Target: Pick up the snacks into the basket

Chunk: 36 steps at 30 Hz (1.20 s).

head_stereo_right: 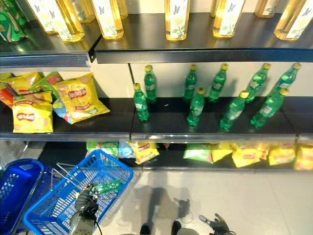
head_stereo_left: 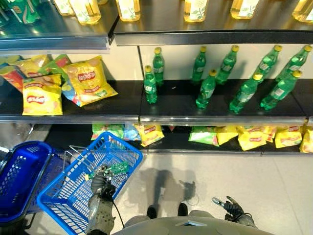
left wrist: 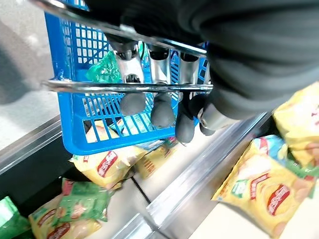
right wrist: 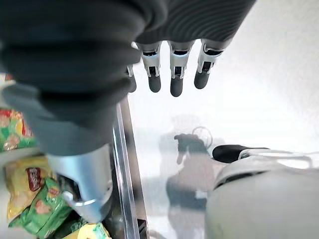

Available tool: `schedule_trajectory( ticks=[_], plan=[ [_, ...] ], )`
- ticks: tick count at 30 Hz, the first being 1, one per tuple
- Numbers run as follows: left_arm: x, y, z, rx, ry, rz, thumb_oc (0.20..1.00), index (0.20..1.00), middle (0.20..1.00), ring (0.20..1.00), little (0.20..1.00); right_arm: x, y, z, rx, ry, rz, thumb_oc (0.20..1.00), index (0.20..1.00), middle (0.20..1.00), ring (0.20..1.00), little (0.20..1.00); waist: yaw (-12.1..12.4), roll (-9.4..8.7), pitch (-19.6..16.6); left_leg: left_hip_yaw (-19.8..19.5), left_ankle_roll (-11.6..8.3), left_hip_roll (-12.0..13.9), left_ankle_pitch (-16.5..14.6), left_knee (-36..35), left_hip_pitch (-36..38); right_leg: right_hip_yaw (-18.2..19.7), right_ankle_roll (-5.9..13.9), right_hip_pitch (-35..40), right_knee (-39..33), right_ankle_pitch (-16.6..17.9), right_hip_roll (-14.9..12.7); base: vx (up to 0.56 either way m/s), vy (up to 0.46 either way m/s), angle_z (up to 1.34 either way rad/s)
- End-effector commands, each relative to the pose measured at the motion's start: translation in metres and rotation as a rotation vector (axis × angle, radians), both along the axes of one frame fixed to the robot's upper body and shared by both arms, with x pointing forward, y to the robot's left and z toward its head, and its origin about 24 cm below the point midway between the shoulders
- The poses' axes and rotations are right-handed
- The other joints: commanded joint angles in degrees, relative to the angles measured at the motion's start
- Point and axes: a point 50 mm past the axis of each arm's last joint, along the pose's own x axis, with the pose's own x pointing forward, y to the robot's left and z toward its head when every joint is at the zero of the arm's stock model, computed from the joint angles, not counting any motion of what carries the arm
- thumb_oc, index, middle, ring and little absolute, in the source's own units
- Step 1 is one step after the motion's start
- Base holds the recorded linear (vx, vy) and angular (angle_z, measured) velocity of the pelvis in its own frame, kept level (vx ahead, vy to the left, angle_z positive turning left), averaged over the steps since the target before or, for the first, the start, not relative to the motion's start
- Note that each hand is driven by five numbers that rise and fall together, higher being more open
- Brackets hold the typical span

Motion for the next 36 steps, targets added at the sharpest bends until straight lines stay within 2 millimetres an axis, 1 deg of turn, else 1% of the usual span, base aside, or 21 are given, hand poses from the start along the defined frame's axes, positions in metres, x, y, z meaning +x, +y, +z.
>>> schedule_trajectory(
  ticks=[1, 3, 4, 5, 7, 9, 12, 13, 15, 17, 18, 19, 21, 22, 24, 27, 28, 29, 32, 33, 36],
  plan=[
    [0.049, 0.015, 0.059, 0.129, -0.339, 0.006, 0.2, 0.2, 0.2, 0.2, 0.2, 0.001, -0.014, 0.004, -0.053, 0.001, 0.007, 1.0, 1.0, 1.0, 1.0, 1.0, -0.6, -3.47, -1.2, 7.1, -3.08, 2.7, 0.7, 5.6, -6.4, -0.2, 8.27, 0.2, -3.3, 5.9, -5.4, -0.16, 0.216, 0.44],
    [0.05, 0.016, 0.06, 0.138, -0.34, 0.006, 0.2, 0.2, 0.2, 0.2, 0.2, 0.002, -0.015, 0.004, -0.056, 0.002, 0.005, 1.0, 1.0, 1.0, 1.0, 1.0, -0.7, -3.82, -1.3, 6.1, -3.36, 4.1, 0.2, 6.3, -6.1, -0.2, 8.51, 0.3, -3.4, 6.1, -6.3, -0.02, 0.178, 0.19],
    [0.05, 0.02, 0.062, 0.153, -0.338, 0.02, 0.2, 0.2, 0.2, 0.2, 0.2, 0.0, -0.013, 0.004, -0.045, -0.009, 0.007, 1.0, 1.0, 1.0, 1.0, 1.0, -1.3, -4.16, -2.3, 4.5, -4.6, 10.1, 2.0, 5.6, -5.3, 0.4, 9.25, -0.1, -2.8, 5.7, -8.2, 0.03, 0.18, -0.02],
    [0.05, 0.02, 0.062, 0.153, -0.337, 0.021, 0.2, 0.2, 0.2, 0.2, 0.2, 0.0, -0.013, 0.004, -0.045, -0.009, 0.008, 1.0, 1.0, 1.0, 1.0, 1.0, -1.4, -4.09, -2.2, 4.4, -4.72, 10.2, 2.0, 5.6, -5.2, 0.3, 9.2, 0.0, -2.6, 5.6, -8.1, 0.09, 0.366, 0.03],
    [0.049, 0.024, 0.063, 0.167, -0.332, 0.018, 0.2, 0.2, 0.2, 0.2, 0.2, -0.001, -0.013, 0.005, -0.036, -0.028, 0.013, 1.0, 1.0, 1.0, 1.0, 1.0, -2.5, -2.58, -3.0, 1.0, -7.24, 16.0, 6.8, 0.8, -4.3, 0.5, 9.93, -0.3, -0.8, 3.6, -9.0, 0.13, 0.392, 0.17],
    [0.05, 0.024, 0.063, 0.172, -0.331, 0.017, 0.2, 0.2, 0.2, 0.2, 0.2, -0.003, -0.014, 0.005, -0.035, -0.034, 0.004, 1.0, 1.0, 1.0, 1.0, 1.0, -3.1, -1.88, -2.9, 0.4, -8.13, 17.4, 8.1, -1.4, -3.9, 0.8, 10.43, -0.1, 0.3, 2.6, -9.4, 0.08, 0.342, 0.22],
    [0.053, 0.02, 0.061, 0.163, -0.323, -0.003, 0.2, 0.2, 0.2, 0.2, 0.2, 0.005, -0.013, 0.009, -0.025, -0.089, -0.034, 1.0, 1.0, 1.0, 1.0, 1.0, -3.9, -1.31, -2.7, 2.8, -8.18, 14.2, 4.8, -2.8, -3.0, 0.8, 13.04, -0.5, 1.1, 4.8, -14.2, 0.07, 0.404, 0.26],
    [0.053, 0.02, 0.061, 0.163, -0.323, -0.003, 0.2, 0.2, 0.2, 0.2, 0.2, 0.005, -0.013, 0.009, -0.025, -0.089, -0.034, 1.0, 1.0, 1.0, 1.0, 1.0, -3.9, -1.32, -2.7, 2.9, -8.17, 14.2, 4.8, -2.8, -3.0, 0.8, 13.04, -0.5, 1.1, 4.8, -14.2, 0.09, 0.408, 0.08],
    [0.053, 0.023, 0.064, 0.183, -0.34, -0.016, 0.2, 0.2, 0.2, 0.2, 0.2, 0.014, -0.01, 0.011, -0.01, -0.124, -0.045, 1.0, 1.0, 1.0, 1.0, 1.0, -3.1, -2.67, -1.9, 4.6, -6.11, 10.0, 1.4, -1.4, -2.1, 2.8, 14.72, -0.5, -0.9, 9.6, -18.1, 0.08, 0.435, -0.26],
    [0.051, 0.024, 0.066, 0.188, -0.351, -0.017, 0.2, 0.2, 0.2, 0.2, 0.2, 0.016, -0.007, 0.011, 0.0, -0.129, -0.042, 1.0, 1.0, 1.0, 1.0, 1.0, -2.6, -3.02, -1.8, 5.2, -5.42, 8.6, 0.2, -0.4, -2.3, 2.8, 15.29, -0.7, -1.7, 11.2, -19.5, 0.05, 0.285, -0.42],
    [0.05, 0.025, 0.066, 0.193, -0.354, -0.023, 0.2, 0.2, 0.2, 0.2, 0.2, 0.018, -0.005, 0.01, 0.009, -0.131, -0.04, 1.0, 1.0, 1.0, 1.0, 1.0, -2.3, -3.62, -1.7, 6.2, -4.34, 6.6, -1.6, 1.0, -2.4, 3.0, 15.84, -1.1, -1.7, 14.5, -21.6, 0.05, 0.211, -0.54],
    [0.05, 0.025, 0.066, 0.193, -0.354, -0.023, 0.2, 0.2, 0.2, 0.2, 0.2, 0.018, -0.005, 0.01, 0.009, -0.131, -0.04, 1.0, 1.0, 1.0, 1.0, 1.0, -2.3, -3.62, -1.7, 6.2, -4.34, 6.6, -1.6, 1.1, -2.4, 3.0, 15.84, -1.1, -1.7, 14.5, -21.6, 0.1, 0.353, -0.48],
    [0.053, 0.027, 0.071, 0.209, -0.372, -0.044, 0.2, 0.2, 0.2, 0.2, 0.2, 0.019, -0.006, 0.01, 0.016, -0.135, -0.058, 1.0, 1.0, 1.0, 1.0, 1.0, -2.2, -3.91, -1.0, 6.4, -3.08, 4.6, -2.2, 1.2, -2.5, 2.1, 16.23, -2.2, -0.3, 20.7, -23.5, 0.06, 0.237, -0.13],
    [0.053, 0.027, 0.071, 0.209, -0.372, -0.044, 0.2, 0.2, 0.2, 0.2, 0.2, 0.019, -0.006, 0.01, 0.016, -0.135, -0.058, 1.0, 1.0, 1.0, 1.0, 1.0, -2.2, -3.91, -1.0, 6.4, -3.08, 4.6, -2.2, 1.2, -2.5, 2.1, 16.23, -2.2, -0.3, 20.7, -23.5, 0.09, 0.246, -0.01],
    [0.047, 0.026, 0.068, 0.209, -0.363, -0.05, 0.2, 0.2, 0.2, 0.2, 0.2, 0.017, -0.008, 0.01, 0.007, -0.13, -0.049, 1.0, 1.0, 1.0, 1.0, 1.0, -1.9, -3.39, -0.7, 7.4, -1.92, 2.7, -2.0, -1.3, -0.8, -1.1, 16.57, -2.5, -0.4, 25.8, -25.6, 0.12, 0.31, -0.05],
    [0.038, 0.025, 0.061, 0.2, -0.327, -0.05, 0.2, 0.2, 0.2, 0.2, 0.2, 0.016, -0.008, 0.01, 0.004, -0.118, -0.031, 1.0, 1.0, 1.0, 1.0, 1.0, -0.8, -2.24, -0.4, 8.7, -0.93, 1.2, -2.0, -2.8, 0.0, -6.8, 16.63, -4.0, 1.2, 25.4, -26.4, 0.06, 0.306, -0.3],
    [0.036, 0.022, 0.058, 0.189, -0.318, -0.057, 0.2, 0.2, 0.2, 0.2, 0.2, 0.015, -0.009, 0.009, 0.006, -0.11, -0.029, 1.0, 1.0, 1.0, 1.0, 1.0, -0.6, -1.47, -0.1, 8.7, -0.36, 1.0, -2.1, -2.8, -0.1, -8.2, 15.93, -4.5, 4.1, 23.0, -25.6, 0.0, 0.345, -0.62],
    [0.036, 0.019, 0.057, 0.18, -0.316, -0.068, 0.2, 0.2, 0.2, 0.2, 0.2, 0.015, -0.009, 0.01, 0.008, -0.112, -0.026, 1.0, 1.0, 1.0, 1.0, 1.0, -1.1, -0.9, 0.1, 8.6, 0.32, 0.6, -1.8, -2.8, -0.6, -6.4, 14.76, -6.1, 7.3, 19.5, -23.0, 0.01, 0.303, -0.59],
    [0.039, 0.014, 0.057, 0.16, -0.334, -0.086, 0.2, 0.2, 0.2, 0.2, 0.2, 0.013, -0.008, 0.009, 0.022, -0.117, -0.031, 1.0, 1.0, 1.0, 1.0, 1.0, -2.7, -0.16, 0.4, 7.6, 0.87, -0.5, -1.1, -2.8, -0.7, -1.1, 11.55, -7.5, 9.4, 9.5, -10.6, 0.06, 0.168, -0.23],
    [0.04, 0.012, 0.056, 0.156, -0.333, -0.093, 0.2, 0.2, 0.2, 0.2, 0.2, 0.011, -0.007, 0.008, 0.026, -0.114, -0.03, 1.0, 1.0, 1.0, 1.0, 1.0, -3.3, -0.24, 0.3, 7.2, 0.91, -1.1, -0.8, -2.8, -0.9, -0.2, 10.19, -8.0, 8.9, 7.5, -6.3, 0.09, 0.078, 0.01],
    [0.041, 0.008, 0.056, 0.157, -0.331, -0.107, 0.2, 0.2, 0.2, 0.2, 0.2, 0.004, -0.007, 0.007, 0.027, -0.103, -0.039, 1.0, 1.0, 1.0, 1.0, 1.0, -4.1, -0.95, -0.5, 6.1, 0.91, -2.6, -1.0, -2.8, -0.8, 1.9, 7.84, -6.4, 3.4, 5.4, -1.7, 0.09, 0.017, 0.57]
  ],
)
